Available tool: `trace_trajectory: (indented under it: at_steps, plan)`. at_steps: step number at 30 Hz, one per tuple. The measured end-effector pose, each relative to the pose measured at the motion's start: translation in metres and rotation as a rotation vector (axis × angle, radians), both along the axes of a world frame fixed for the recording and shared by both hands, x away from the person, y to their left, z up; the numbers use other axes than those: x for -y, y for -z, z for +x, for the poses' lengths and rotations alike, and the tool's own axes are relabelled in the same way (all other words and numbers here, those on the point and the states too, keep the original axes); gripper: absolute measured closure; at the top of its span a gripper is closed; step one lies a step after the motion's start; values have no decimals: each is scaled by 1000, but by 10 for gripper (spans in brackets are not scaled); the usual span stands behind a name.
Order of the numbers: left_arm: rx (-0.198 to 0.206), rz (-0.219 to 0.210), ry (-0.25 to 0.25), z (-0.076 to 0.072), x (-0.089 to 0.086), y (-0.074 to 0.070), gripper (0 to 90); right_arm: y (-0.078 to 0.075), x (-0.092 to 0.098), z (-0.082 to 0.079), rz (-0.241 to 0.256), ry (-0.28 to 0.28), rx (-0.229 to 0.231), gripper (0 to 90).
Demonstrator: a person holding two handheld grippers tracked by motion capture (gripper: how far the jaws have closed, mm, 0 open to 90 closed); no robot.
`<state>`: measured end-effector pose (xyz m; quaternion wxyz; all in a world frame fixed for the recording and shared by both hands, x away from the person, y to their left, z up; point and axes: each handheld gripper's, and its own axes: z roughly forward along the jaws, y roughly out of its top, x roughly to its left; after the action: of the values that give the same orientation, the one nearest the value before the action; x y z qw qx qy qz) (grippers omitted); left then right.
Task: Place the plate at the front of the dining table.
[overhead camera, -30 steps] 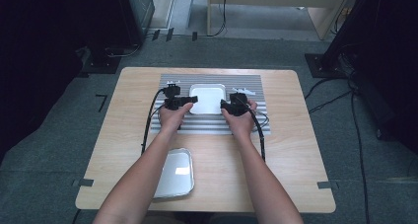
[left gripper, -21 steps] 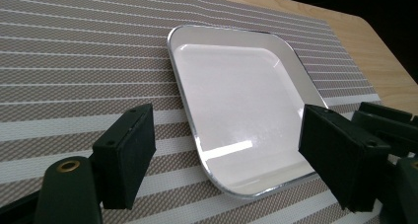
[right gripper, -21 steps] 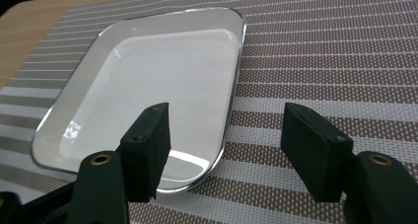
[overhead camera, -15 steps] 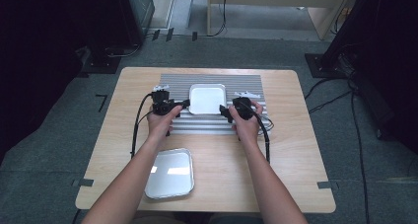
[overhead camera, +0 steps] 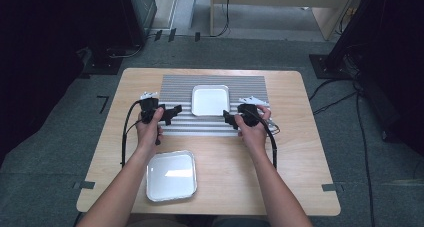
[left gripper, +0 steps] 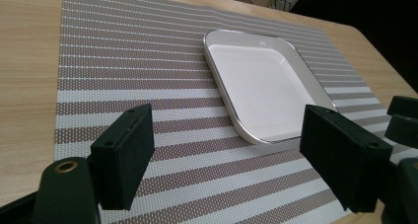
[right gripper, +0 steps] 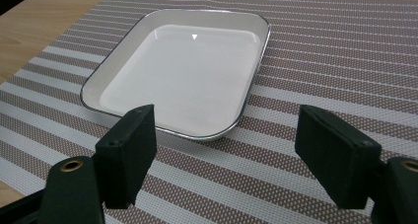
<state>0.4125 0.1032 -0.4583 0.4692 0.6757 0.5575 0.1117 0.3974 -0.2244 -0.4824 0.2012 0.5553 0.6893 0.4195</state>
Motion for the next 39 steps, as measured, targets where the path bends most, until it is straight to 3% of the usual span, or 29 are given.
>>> trace_trajectory:
  at_steps: [5, 15, 23, 39]
  plan:
    - [9, -10, -1, -10, -9, 0, 209, -6, 7, -8, -11, -7, 21, 228]
    - [17, 46, -15, -29, -32, 11, 210, -7, 24, -22, -25, -11, 39, 217]
    - [50, 66, -30, -43, -47, 15, 210, -4, 35, -34, -46, -18, 44, 207]
    - [65, 66, -41, -72, -76, 23, 210, -1, 63, -62, -57, -17, 52, 204]
